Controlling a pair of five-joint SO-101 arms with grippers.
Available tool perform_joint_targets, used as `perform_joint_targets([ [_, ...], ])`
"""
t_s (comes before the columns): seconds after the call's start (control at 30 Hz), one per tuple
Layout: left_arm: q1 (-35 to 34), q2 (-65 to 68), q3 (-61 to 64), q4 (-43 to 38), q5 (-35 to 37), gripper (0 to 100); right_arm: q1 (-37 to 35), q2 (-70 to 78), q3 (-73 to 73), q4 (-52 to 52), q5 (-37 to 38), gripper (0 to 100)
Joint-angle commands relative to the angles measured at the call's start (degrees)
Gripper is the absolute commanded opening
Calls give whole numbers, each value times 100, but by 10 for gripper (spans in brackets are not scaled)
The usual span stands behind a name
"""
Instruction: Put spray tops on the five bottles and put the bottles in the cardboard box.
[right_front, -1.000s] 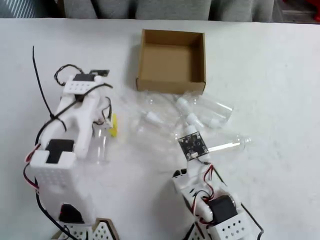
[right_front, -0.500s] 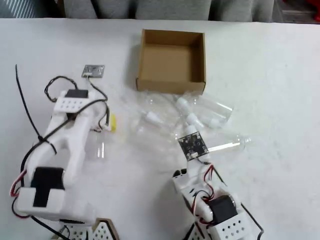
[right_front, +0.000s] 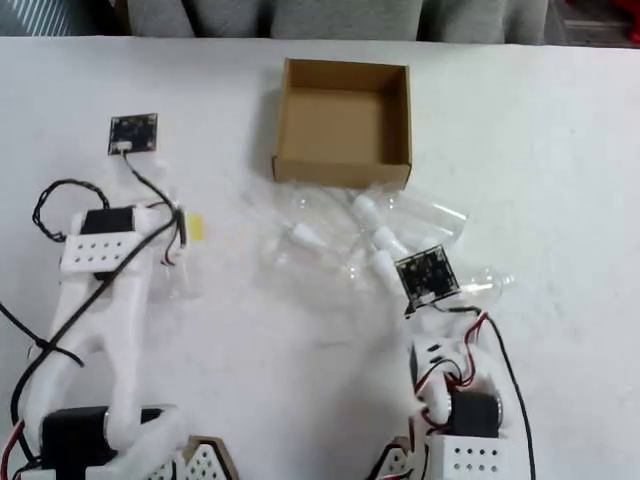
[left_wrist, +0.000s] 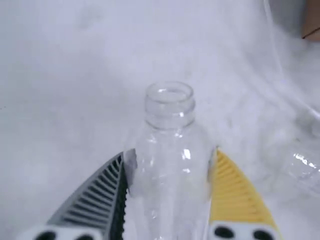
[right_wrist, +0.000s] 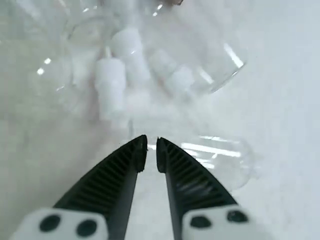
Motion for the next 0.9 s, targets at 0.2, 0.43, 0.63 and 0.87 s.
perform_joint_targets([
  [0.2,-470,690,-844,9,615,24,-1235,980,-1960,207,-105,21],
  [0.43,-593,1279,-1231,79,756,24,-2070,4084,-3930,127,-123,21],
  [0.63,-593,1314,-1231,53,747,24,-2844,6070,-5099,-409,-1178,19],
  [0.87,-593,1323,-1196,-123,747,24,-2888,8277,-6013,-910,-1943,22],
])
